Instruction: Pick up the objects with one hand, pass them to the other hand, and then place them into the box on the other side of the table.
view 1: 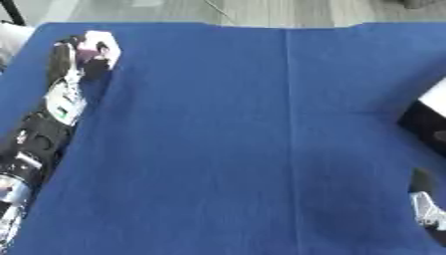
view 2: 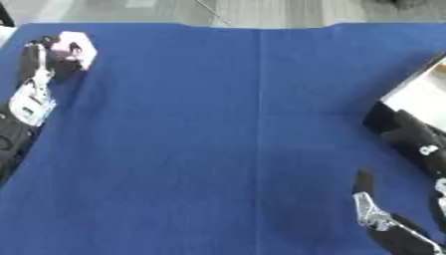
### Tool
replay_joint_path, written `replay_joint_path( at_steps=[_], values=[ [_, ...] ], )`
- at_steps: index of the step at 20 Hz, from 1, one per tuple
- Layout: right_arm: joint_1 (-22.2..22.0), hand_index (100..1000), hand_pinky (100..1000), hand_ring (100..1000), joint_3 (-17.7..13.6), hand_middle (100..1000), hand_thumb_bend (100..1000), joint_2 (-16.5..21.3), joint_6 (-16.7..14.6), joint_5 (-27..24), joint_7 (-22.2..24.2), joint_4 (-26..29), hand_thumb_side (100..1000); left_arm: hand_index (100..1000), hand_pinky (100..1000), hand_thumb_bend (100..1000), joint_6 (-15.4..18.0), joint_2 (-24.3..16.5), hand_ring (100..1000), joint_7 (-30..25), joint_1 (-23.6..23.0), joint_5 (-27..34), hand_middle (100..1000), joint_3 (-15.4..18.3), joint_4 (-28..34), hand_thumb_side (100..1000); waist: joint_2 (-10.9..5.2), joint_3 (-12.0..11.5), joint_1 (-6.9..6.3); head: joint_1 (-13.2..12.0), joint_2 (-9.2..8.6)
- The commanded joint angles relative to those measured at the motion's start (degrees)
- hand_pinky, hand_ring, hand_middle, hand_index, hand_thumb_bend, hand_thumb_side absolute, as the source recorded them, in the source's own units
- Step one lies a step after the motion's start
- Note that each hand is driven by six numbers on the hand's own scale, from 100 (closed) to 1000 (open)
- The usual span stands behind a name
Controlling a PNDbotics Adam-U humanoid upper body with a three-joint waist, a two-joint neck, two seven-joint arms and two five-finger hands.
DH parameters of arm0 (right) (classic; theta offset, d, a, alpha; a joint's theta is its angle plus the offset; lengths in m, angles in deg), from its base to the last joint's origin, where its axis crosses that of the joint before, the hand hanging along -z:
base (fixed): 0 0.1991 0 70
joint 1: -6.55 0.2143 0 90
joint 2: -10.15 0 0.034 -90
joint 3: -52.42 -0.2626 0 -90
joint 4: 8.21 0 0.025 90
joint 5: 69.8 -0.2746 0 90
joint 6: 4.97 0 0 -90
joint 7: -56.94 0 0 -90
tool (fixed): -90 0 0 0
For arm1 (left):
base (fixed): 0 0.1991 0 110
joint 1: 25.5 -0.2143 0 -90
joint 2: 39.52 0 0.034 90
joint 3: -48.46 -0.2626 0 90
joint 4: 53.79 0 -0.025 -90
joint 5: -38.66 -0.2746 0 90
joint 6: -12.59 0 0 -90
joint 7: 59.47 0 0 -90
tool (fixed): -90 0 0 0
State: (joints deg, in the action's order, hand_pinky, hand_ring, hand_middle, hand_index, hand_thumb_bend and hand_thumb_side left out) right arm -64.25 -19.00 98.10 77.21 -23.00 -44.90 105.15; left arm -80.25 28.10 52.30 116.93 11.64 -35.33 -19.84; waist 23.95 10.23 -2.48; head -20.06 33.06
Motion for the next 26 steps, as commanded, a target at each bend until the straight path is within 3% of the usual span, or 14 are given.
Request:
replay_joint_path(
  at_steps=[1, 4, 5, 10, 15, 19, 20, 26],
  values=[
    [0.53, 972, 826, 860, -0.41, 683, 100, 0.67, -0.09, 0.06, 0.09, 1.23, 413, 561, 627, 100, 0.36, -0.71, 490, -0.61, -0.09, 0.92, 462, -0.9, -0.35, 335, -1.24, 0.06, 0.1, -0.06, -0.64],
    [0.53, 972, 826, 860, -0.41, 683, 100, 0.66, -0.09, 0.08, 0.09, 1.23, 413, 561, 627, 100, 0.42, -0.74, 490, -0.62, -0.11, 1.13, 462, -0.98, -0.35, 335, -1.24, 0.06, 0.09, -0.07, -0.63],
    [0.54, 970, 827, 859, -0.43, 684, 100, 0.62, -0.08, 0.14, 0.12, 1.23, 415, 473, 592, 100, 0.58, -0.57, 419, -0.65, -0.01, 1.32, 370, -0.98, -0.11, 262, -1.49, -0.09, 0.01, -0.29, -0.31],
    [0.14, 970, 827, 858, -0.5, 686, 100, 0.35, 0.05, 0.92, 0.51, 1.23, 416, 431, 568, 100, 3.21, 0.09, 383, -1.67, -1.36, 4.71, 327, -0.17, 3.6, 277, -3.14, -0.78, -0.35, -0.79, 1.62],
    [0.17, 969, 828, 857, -0.48, 689, 100, 0.26, 0.03, 1.26, 0.55, 1.23, 419, 422, 561, 100, 3.62, -0.3, 377, -2.2, -1.91, 8.0, 318, -0.78, 5.12, 292, -3.47, -0.93, -0.51, -0.93, 2.02],
    [-0.26, 968, 829, 856, -0.55, 692, 100, 0.02, 0.14, 2.29, 1.21, 1.23, 421, 419, 557, 100, 6.03, -0.04, 376, -4.35, -3.38, 10.69, 316, -2.0, 9.28, 302, -6.15, -2.48, -0.88, -1.18, 4.57],
    [-0.36, 967, 829, 856, -0.56, 694, 100, -0.04, 0.16, 2.49, 1.33, 1.23, 449, 419, 556, 100, 6.64, -0.06, 375, -5.01, -4.01, 11.38, 315, -2.18, 10.6, 306, -6.62, -2.71, -0.94, -1.12, 5.0],
    [-0.69, 966, 830, 855, -0.52, 698, 100, -0.25, 0.31, 3.43, 2.03, 1.23, 423, 436, 566, 100, 8.59, -0.26, 391, -8.96, -7.12, 14.73, 333, -3.51, 18.68, 317, -8.84, -4.3, -1.06, -0.49, 6.72]
  ],
)
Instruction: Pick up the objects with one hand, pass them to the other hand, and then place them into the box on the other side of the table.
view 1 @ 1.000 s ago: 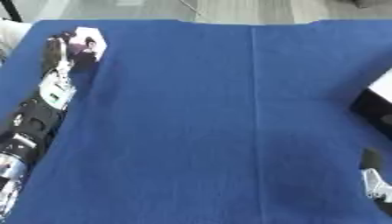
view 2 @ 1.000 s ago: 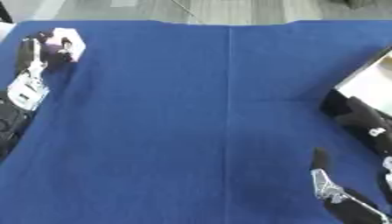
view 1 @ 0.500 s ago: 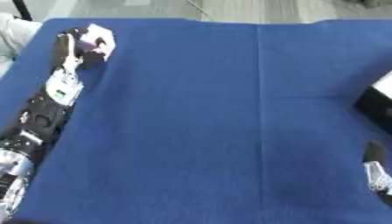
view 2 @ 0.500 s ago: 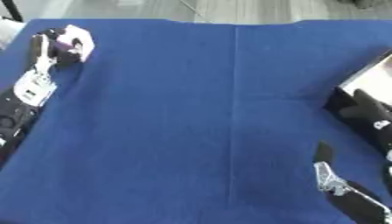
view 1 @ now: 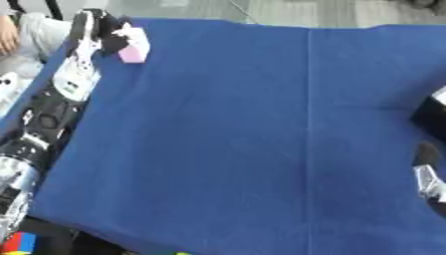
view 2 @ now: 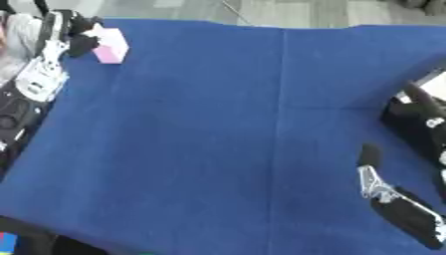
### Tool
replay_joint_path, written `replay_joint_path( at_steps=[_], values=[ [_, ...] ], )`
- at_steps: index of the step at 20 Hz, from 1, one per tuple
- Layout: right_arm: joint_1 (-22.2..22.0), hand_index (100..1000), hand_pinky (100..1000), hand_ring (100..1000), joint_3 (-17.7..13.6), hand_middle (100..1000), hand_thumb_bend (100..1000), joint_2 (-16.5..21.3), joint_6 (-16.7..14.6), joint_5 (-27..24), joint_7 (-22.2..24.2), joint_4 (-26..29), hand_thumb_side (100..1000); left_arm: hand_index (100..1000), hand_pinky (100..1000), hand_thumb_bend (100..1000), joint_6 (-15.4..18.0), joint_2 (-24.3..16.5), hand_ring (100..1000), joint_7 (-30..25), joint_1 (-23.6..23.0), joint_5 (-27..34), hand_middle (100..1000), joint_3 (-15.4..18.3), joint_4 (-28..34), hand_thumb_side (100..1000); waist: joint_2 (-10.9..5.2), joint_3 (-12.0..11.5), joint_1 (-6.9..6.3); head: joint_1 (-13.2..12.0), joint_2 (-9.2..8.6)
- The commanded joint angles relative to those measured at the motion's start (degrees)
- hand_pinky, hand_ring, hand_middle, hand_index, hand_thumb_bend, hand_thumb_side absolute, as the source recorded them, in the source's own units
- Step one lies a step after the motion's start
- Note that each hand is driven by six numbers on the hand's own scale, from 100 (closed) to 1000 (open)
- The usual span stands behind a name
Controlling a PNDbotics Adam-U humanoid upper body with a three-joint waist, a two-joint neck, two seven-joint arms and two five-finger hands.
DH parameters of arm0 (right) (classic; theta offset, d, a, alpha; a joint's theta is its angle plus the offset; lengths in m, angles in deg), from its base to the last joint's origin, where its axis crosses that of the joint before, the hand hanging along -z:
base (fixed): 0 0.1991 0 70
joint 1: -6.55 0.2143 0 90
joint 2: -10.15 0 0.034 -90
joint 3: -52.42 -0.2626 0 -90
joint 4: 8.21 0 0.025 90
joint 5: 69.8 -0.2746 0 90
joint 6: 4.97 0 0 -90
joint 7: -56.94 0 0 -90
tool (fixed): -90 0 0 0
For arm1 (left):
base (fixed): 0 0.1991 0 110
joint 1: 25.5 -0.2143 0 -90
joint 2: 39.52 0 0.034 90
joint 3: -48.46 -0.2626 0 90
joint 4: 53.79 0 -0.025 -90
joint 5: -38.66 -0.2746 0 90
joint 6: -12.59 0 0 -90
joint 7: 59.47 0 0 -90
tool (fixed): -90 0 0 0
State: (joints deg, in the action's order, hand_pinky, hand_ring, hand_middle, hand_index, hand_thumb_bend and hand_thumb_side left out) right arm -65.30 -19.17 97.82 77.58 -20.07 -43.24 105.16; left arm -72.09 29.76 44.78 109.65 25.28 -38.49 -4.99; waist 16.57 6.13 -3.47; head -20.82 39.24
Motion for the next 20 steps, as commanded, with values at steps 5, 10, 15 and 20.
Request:
replay_joint_path(
  at_steps=[5, 10, 15, 20],
  values=[
    [0.07, 967, 830, 855, -0.05, 699, 100, 0.01, 0.04, 0.62, 1.12, 1.22, 420, 763, 723, 100, -2.95, -3.6, 690, 0.2, -0.66, -1.93, 668, -0.25, 4.89, 443, -2.51, -0.39, 0.09, -0.05, 0.38],
    [-0.08, 968, 829, 856, 0.06, 696, 100, 0.06, 0.26, 0.06, 1.24, 1.22, 418, 893, 784, 100, -7.07, -4.43, 801, 4.17, 0.7, -6.04, 801, 0.84, -1.5, 850, -1.81, 0.55, 0.54, -1.17, -0.49],
    [0.04, 971, 828, 858, -0.02, 690, 100, 0.38, 0.37, -0.9, 0.53, 1.22, 414, 898, 785, 100, -11.04, -4.07, 802, 5.96, 3.21, -10.02, 805, 1.76, -7.96, 962, 0.59, 1.93, 0.81, -2.31, -1.61],
    [0.23, 972, 827, 859, 0.04, 686, 100, 0.6, 0.28, -1.89, -0.14, 1.22, 409, 905, 783, 177, -10.83, -3.31, 800, 7.61, 5.95, -13.78, 806, 1.59, -13.53, 954, 2.78, 3.0, 0.97, -2.67, -2.11]
  ],
)
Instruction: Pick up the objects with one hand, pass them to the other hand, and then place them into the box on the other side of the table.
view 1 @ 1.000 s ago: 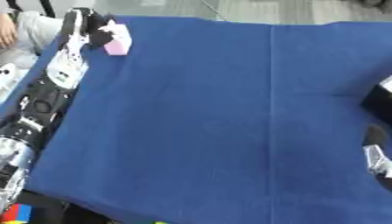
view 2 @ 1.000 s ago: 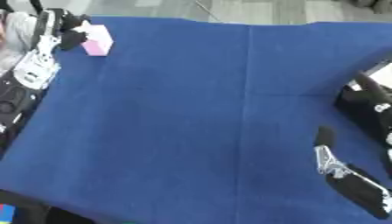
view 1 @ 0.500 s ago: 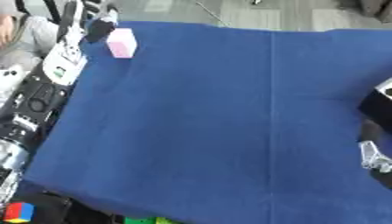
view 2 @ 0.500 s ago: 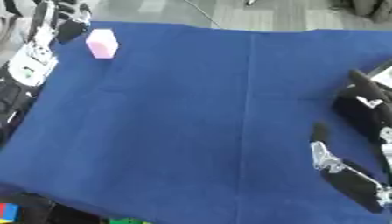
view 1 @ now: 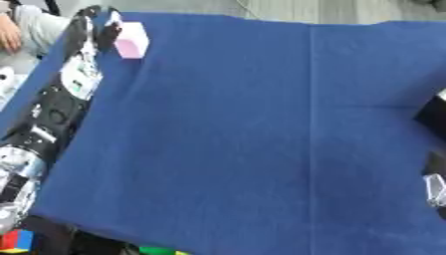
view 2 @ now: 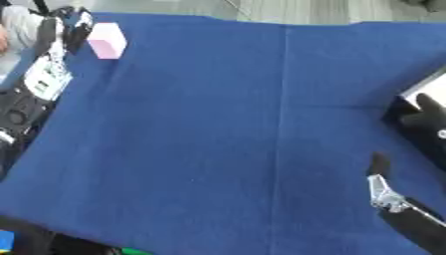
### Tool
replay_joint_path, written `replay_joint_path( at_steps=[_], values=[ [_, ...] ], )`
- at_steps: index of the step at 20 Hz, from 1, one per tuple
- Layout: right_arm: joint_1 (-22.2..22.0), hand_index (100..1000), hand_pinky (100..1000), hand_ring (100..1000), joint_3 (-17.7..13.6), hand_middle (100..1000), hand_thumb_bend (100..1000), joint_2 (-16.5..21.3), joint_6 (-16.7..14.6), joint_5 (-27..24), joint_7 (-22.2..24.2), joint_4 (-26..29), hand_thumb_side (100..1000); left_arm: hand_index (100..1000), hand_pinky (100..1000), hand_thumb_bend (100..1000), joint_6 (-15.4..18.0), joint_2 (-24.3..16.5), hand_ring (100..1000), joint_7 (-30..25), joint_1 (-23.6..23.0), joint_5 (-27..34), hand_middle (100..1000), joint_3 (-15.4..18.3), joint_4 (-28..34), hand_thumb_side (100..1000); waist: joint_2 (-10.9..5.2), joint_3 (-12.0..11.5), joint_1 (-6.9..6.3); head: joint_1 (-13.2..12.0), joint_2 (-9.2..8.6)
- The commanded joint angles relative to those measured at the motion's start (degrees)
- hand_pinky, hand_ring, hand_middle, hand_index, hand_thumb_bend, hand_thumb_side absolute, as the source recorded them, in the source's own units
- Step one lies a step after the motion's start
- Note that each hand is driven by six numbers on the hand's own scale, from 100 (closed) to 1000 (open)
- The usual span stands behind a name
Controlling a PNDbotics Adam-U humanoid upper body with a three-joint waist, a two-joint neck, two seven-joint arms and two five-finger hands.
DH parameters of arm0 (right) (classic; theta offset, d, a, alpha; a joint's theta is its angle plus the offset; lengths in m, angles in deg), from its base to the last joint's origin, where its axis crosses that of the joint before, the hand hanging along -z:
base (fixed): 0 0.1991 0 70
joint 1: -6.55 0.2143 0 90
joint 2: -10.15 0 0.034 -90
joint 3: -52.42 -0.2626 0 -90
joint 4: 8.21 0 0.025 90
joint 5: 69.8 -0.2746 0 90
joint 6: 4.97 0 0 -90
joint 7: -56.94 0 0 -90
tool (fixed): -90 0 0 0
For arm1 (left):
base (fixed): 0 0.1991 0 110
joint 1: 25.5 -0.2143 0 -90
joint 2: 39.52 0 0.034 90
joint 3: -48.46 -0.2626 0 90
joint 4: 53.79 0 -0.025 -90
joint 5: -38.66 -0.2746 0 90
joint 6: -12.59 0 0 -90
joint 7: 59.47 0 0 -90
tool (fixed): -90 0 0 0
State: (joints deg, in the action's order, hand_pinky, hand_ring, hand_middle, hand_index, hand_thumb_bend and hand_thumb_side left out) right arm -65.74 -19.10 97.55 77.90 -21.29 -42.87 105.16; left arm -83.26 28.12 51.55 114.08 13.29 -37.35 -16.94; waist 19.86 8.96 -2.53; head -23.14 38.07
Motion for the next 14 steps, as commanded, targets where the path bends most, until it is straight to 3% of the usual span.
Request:
replay_joint_path(
  at_steps=[1, 4, 9, 11, 13, 14],
  values=[
    [0.74, 972, 827, 859, -0.05, 686, 100, 0.92, -0.04, -0.83, -0.64, 1.22, 409, 905, 783, 177, 0.66, -1.56, 800, 1.02, 1.81, -2.31, 806, 0.6, -2.13, 954, -0.12, 0.36, 0.04, -0.38, -1.04],
    [0.84, 973, 826, 859, -0.15, 682, 100, 1.04, -0.01, -1.24, -1.02, 1.22, 406, 914, 779, 240, 1.38, -1.17, 797, 1.26, 2.36, -3.23, 803, 0.86, -2.88, 878, 0.92, 0.86, 0.02, -0.51, -1.26],
    [0.93, 973, 826, 859, -0.15, 681, 100, 1.08, -0.06, -1.58, -1.25, 1.22, 404, 911, 753, 209, 1.68, -0.6, 769, 0.84, 2.55, -3.56, 776, 0.98, -3.32, 759, 1.66, 1.22, -0.08, -0.51, -1.31],
    [0.92, 973, 826, 859, -0.2, 680, 100, 1.08, -0.03, -1.6, -1.28, 1.22, 405, 895, 718, 105, 1.55, -0.37, 725, 0.31, 2.51, -3.57, 739, 0.93, -3.6, 636, 1.7, 1.28, -0.1, -0.57, -1.22],
    [0.92, 972, 826, 859, -0.23, 681, 100, 1.05, -0.01, -1.58, -1.28, 1.22, 406, 866, 672, 100, 1.42, -0.17, 668, -0.41, 2.49, -3.37, 684, 0.92, -3.79, 437, 1.62, 1.26, -0.11, -0.59, -1.15],
    [0.94, 972, 826, 859, -0.22, 681, 100, 1.03, -0.01, -1.55, -1.25, 1.22, 406, 856, 658, 100, 1.39, -0.08, 650, -0.86, 2.47, -3.27, 665, 0.88, -3.85, 392, 1.54, 1.23, -0.12, -0.59, -1.15]
  ],
)
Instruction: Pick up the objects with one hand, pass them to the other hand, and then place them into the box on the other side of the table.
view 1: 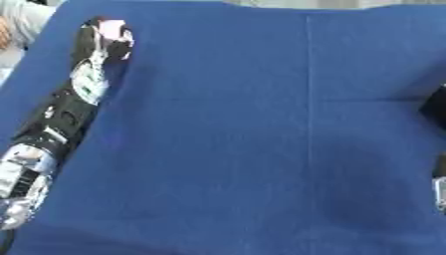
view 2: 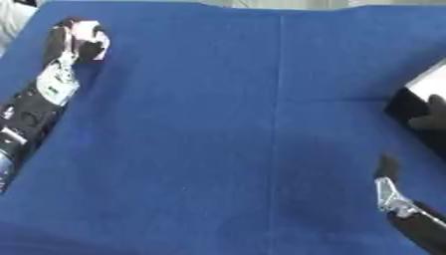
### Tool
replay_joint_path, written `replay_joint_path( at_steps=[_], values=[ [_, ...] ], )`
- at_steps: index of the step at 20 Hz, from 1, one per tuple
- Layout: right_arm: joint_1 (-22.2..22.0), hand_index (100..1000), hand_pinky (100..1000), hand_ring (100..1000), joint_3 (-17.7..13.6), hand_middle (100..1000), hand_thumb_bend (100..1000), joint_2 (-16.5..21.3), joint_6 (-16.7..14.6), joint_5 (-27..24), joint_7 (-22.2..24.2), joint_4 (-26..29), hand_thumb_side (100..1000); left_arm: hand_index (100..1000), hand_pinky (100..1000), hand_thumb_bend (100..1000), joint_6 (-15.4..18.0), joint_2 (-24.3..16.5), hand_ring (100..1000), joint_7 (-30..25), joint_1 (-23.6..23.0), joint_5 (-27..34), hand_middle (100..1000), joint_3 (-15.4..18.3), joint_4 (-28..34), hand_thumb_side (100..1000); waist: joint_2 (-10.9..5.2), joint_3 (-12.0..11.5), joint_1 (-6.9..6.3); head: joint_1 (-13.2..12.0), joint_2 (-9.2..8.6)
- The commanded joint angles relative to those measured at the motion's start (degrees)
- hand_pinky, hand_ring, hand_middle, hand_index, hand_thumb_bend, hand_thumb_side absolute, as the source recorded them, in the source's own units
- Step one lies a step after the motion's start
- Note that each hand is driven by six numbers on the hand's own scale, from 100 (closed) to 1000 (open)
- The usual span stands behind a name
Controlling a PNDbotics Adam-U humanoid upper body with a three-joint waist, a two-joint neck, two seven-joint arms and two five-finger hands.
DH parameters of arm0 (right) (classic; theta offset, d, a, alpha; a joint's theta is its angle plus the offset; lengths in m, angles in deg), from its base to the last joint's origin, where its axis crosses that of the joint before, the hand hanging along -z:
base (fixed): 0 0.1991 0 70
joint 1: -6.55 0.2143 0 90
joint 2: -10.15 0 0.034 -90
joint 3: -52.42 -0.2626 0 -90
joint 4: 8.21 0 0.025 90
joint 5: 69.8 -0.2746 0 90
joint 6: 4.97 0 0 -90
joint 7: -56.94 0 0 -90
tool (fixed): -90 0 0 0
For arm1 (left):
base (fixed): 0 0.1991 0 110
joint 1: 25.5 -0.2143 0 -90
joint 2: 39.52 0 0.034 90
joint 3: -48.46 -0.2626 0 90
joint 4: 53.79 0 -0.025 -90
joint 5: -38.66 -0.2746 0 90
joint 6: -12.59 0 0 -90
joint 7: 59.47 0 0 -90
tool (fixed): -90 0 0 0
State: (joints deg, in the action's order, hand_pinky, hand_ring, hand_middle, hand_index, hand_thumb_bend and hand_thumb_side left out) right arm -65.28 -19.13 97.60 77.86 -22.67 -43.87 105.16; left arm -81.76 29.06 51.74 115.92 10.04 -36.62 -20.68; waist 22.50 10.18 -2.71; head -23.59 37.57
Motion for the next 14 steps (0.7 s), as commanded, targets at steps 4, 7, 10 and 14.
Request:
replay_joint_path(
  at_steps=[4, 7, 10, 14],
  values=[
    [0.45, 972, 826, 858, -0.21, 683, 100, 0.9, 0.06, 0.04, -0.07, 1.22, 408, 791, 585, 100, -0.09, -0.72, 557, -2.96, 0.43, 0.36, 559, 0.03, -0.08, 215, -1.58, -0.21, 0.01, -0.07, -0.52],
    [0.43, 971, 827, 858, -0.22, 684, 100, 0.84, 0.11, 0.29, 0.18, 1.22, 410, 739, 516, 100, 0.14, -0.55, 480, -3.66, 0.11, 0.57, 497, 0.05, 0.17, 249, -2.1, -0.38, -0.07, 0.11, -0.41],
    [0.43, 969, 827, 857, -0.25, 686, 100, 0.81, 0.17, 0.57, 0.39, 1.22, 413, 684, 446, 100, 0.4, -0.51, 416, -3.54, -0.08, 1.02, 449, 0.19, 0.48, 257, -2.54, -0.49, -0.16, 0.41, -0.35],
    [0.35, 968, 828, 857, -0.33, 687, 100, 0.72, 0.25, 1.14, 0.72, 1.22, 414, 669, 434, 100, 2.1, -0.48, 405, -3.35, -0.54, 3.37, 437, 0.54, 3.37, 265, -3.6, -0.91, -0.37, 1.22, 0.17]
  ],
)
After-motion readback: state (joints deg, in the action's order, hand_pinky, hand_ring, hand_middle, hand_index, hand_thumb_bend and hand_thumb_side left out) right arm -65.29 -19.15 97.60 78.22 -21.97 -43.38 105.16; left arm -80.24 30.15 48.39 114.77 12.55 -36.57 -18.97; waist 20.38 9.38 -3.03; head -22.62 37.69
